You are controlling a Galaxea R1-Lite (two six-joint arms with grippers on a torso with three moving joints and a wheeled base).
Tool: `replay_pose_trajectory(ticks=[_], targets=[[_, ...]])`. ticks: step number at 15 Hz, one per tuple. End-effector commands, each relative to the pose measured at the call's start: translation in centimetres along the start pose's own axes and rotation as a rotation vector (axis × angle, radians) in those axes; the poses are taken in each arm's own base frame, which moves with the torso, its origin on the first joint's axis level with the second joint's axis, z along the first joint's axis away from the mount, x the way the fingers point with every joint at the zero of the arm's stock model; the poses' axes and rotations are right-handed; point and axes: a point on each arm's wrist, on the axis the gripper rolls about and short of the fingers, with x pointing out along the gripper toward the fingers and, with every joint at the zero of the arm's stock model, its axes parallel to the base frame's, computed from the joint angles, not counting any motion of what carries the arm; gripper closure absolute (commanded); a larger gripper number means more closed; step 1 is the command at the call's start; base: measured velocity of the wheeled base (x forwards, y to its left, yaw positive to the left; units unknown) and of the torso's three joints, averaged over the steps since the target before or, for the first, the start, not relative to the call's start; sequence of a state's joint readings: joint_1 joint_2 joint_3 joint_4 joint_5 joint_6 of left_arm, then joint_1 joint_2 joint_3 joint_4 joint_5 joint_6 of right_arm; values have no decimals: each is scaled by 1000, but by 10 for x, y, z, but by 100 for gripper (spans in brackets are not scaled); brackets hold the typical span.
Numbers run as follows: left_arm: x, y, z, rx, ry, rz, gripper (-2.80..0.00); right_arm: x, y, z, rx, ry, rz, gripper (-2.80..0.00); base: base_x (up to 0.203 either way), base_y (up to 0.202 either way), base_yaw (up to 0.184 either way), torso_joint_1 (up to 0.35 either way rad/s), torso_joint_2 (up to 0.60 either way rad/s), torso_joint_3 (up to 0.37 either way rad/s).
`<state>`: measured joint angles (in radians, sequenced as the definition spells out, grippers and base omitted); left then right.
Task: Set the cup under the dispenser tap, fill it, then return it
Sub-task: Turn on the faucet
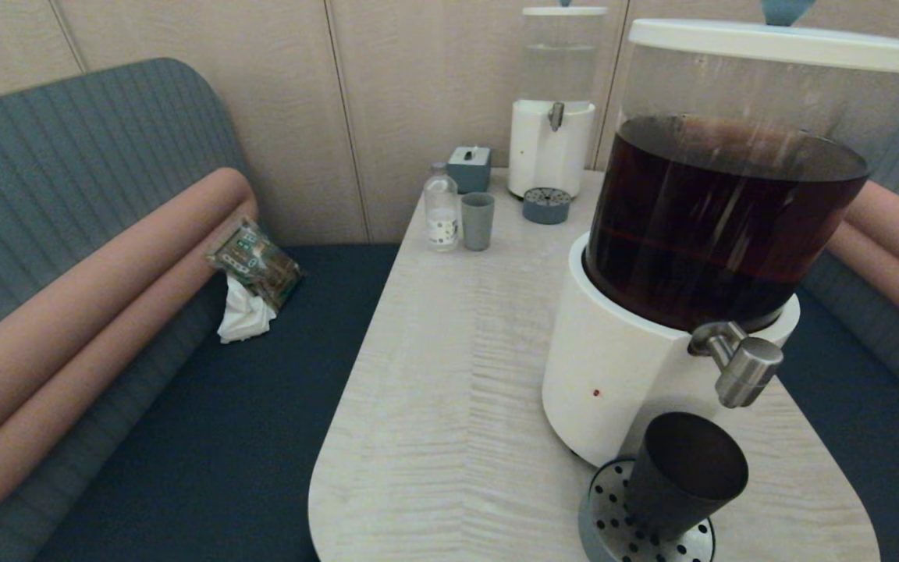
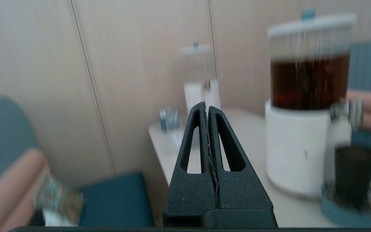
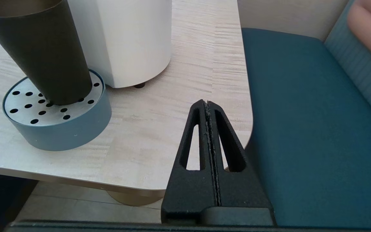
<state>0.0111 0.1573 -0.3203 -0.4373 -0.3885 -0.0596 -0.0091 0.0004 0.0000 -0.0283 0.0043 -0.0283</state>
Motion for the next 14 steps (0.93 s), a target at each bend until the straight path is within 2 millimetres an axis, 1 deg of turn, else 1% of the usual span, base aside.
replay_pose_trajectory(ticks=[1, 2, 4, 9, 11, 14], targets=[[-21, -8, -8, 11, -8, -3, 0, 1, 0, -2, -1, 8, 2, 0, 0, 0, 0, 0, 0, 0], [-26, -9, -21, 8, 23, 1, 0, 1, 0, -2, -1, 8, 1, 0, 0, 0, 0, 0, 0, 0], [-28, -7, -50, 19, 103, 48, 0, 1, 0, -2, -1, 8, 2, 0, 0, 0, 0, 0, 0, 0], [-36, -6, -102, 18, 276, 104, 0, 1, 0, -2, -1, 8, 1, 0, 0, 0, 0, 0, 0, 0], [-38, -5, -110, 75, 339, 141, 0, 1, 0, -2, -1, 8, 2, 0, 0, 0, 0, 0, 0, 0], [-41, -4, -117, 76, 413, 228, 0, 1, 0, -2, -1, 8, 2, 0, 0, 0, 0, 0, 0, 0]])
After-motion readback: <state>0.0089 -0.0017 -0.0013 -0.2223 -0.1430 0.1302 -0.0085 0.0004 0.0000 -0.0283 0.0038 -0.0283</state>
